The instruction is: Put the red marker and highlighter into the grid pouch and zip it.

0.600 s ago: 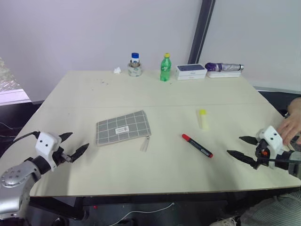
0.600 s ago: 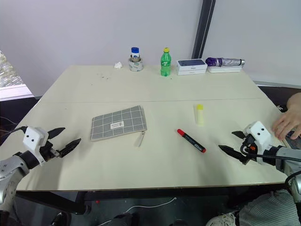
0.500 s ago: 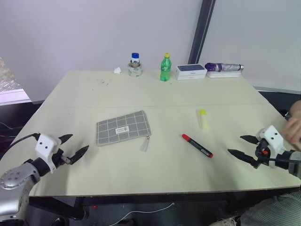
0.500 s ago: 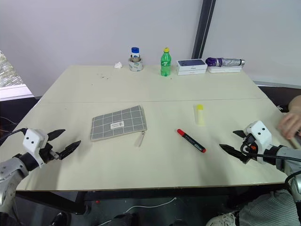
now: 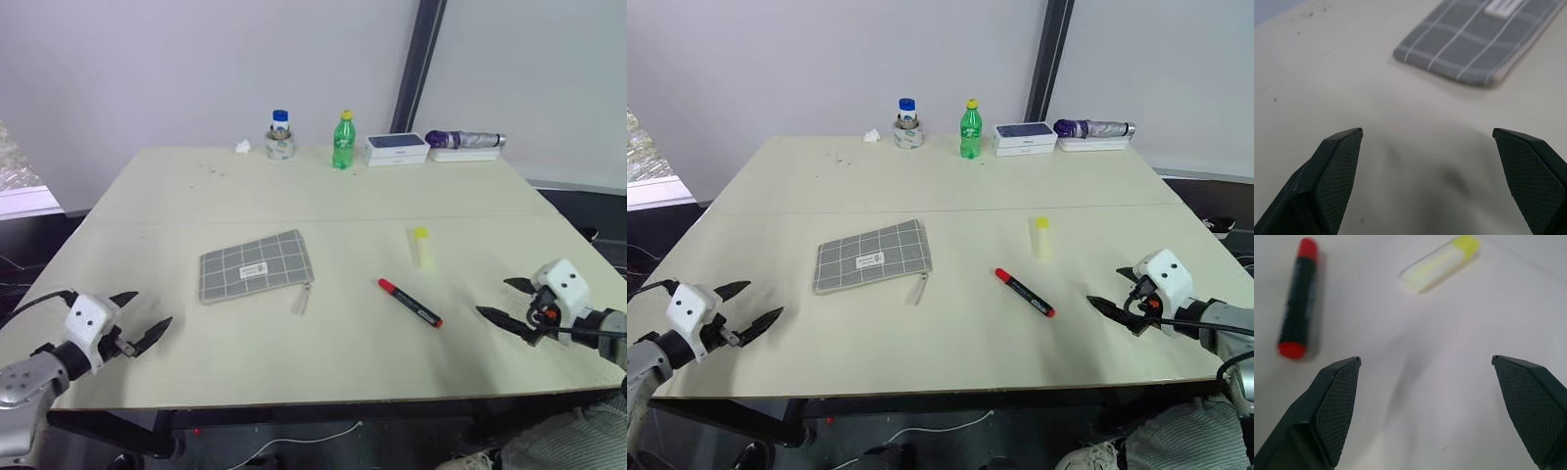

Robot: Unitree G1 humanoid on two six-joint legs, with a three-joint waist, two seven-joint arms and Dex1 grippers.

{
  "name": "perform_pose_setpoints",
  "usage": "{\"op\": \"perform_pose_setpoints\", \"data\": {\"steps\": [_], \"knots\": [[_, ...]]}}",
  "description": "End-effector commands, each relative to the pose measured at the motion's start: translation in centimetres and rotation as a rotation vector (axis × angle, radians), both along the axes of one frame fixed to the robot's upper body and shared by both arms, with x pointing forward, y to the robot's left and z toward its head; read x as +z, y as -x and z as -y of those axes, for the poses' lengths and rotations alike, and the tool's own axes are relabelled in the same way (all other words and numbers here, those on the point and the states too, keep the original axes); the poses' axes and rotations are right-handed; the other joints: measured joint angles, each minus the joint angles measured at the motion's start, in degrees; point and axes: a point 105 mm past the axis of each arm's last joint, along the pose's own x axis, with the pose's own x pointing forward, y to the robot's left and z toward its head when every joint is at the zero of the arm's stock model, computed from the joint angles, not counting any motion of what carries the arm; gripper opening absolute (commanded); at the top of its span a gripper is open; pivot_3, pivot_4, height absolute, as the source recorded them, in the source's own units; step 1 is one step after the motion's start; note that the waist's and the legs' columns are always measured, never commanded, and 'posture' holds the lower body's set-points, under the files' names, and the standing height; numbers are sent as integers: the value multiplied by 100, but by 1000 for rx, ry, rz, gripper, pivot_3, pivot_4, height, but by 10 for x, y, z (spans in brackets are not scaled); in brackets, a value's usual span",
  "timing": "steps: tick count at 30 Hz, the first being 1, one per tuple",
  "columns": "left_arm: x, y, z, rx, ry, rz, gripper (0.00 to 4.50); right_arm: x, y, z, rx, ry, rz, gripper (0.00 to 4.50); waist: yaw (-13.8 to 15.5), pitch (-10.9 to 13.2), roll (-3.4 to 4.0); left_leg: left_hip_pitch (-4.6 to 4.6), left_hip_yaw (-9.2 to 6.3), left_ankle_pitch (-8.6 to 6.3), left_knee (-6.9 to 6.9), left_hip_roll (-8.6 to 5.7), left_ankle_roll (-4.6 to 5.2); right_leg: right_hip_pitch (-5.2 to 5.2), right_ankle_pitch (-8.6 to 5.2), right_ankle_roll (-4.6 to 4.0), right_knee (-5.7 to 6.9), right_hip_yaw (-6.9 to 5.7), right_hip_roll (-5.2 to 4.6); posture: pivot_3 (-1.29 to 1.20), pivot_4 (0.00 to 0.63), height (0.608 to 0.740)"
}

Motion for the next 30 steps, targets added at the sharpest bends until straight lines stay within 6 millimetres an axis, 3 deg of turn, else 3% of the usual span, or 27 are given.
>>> {"op": "perform_pose_setpoints", "data": {"steps": [1,4,10,11,15,18,21,25,30], "knots": [[15,0,-8,11,-71,79,4495,11,-7,2,-19,23,63,4466,12,0,0,0,0,0,0,0,0,0,0,0,0,0,-1,0,150,740],[15,0,-12,11,-94,95,4500,10,-8,-5,10,13,62,3566,21,0,0,0,0,0,0,0,0,0,0,0,0,0,-4,0,150,740],[14,-3,-26,12,-291,94,4500,17,-27,-43,87,-34,128,370,-27,0,2,0,0,0,-1,4,0,-3,2,-3,1,0,-1,0,150,740],[15,-5,-29,12,-322,104,4500,20,-34,-54,95,-57,154,40,-42,0,2,0,1,0,-2,5,0,-4,2,-3,1,0,0,0,150,740],[32,-24,-30,22,-387,203,4500,28,-59,-113,183,-151,247,40,-109,0,2,0,2,0,-2,5,0,-8,4,-3,9,-3,13,0,150,740],[34,-45,-10,-75,-480,243,4500,14,-86,-178,224,-173,250,40,-116,0,2,-1,5,1,-3,2,-1,-13,4,-1,14,-5,19,0,150,740],[32,-56,7,-178,-566,262,4500,6,-105,-217,214,-150,275,40,-109,0,1,-16,7,5,0,-2,-6,-32,5,0,24,-5,21,0,150,740],[27,-63,18,-273,-658,261,4500,5,-120,-239,209,-122,287,40,-91,0,1,-59,21,12,7,-21,-16,-80,6,4,32,-5,14,0,150,740],[14,-61,21,-374,-763,214,4500,-6,-121,-260,258,-62,278,40,-139,-1,-2,-47,54,9,1,-27,-10,-84,6,5,41,-5,13,0,150,740]]}}
